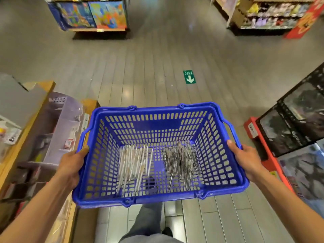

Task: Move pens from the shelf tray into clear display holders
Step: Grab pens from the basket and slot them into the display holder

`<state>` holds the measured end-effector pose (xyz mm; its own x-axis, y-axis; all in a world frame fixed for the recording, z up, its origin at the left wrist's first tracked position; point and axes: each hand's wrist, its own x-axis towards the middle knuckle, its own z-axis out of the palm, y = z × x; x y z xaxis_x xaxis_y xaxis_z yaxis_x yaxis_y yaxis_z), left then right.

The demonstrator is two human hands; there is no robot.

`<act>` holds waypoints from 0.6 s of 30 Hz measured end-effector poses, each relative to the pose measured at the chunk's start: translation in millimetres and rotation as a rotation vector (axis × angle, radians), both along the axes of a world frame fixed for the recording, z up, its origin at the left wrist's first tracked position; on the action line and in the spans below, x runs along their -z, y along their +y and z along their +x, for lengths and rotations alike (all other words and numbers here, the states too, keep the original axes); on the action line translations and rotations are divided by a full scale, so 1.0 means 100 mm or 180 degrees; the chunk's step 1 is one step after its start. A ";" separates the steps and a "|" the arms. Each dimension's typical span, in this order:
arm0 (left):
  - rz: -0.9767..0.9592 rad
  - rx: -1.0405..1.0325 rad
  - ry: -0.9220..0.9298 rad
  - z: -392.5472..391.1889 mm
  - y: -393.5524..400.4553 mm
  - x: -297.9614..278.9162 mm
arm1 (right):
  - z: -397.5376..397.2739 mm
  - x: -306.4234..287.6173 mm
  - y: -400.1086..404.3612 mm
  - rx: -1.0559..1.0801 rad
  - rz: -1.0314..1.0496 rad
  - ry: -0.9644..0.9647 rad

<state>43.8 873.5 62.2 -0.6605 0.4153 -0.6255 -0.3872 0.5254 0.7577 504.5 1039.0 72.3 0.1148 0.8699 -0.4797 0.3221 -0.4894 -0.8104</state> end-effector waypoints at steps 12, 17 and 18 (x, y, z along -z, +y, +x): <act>0.0023 0.0113 0.0082 -0.90 1.95 -0.19 | -1.10 -0.24 1.91 -0.0148 0.0013 -0.0103; 0.0066 -0.0033 0.0166 -1.23 2.72 -0.34 | -1.50 -0.28 2.71 -0.0229 0.0055 -0.0105; 0.0079 -0.0063 0.0201 -1.30 2.87 -0.35 | -1.59 -0.26 2.90 -0.0252 0.0051 -0.0100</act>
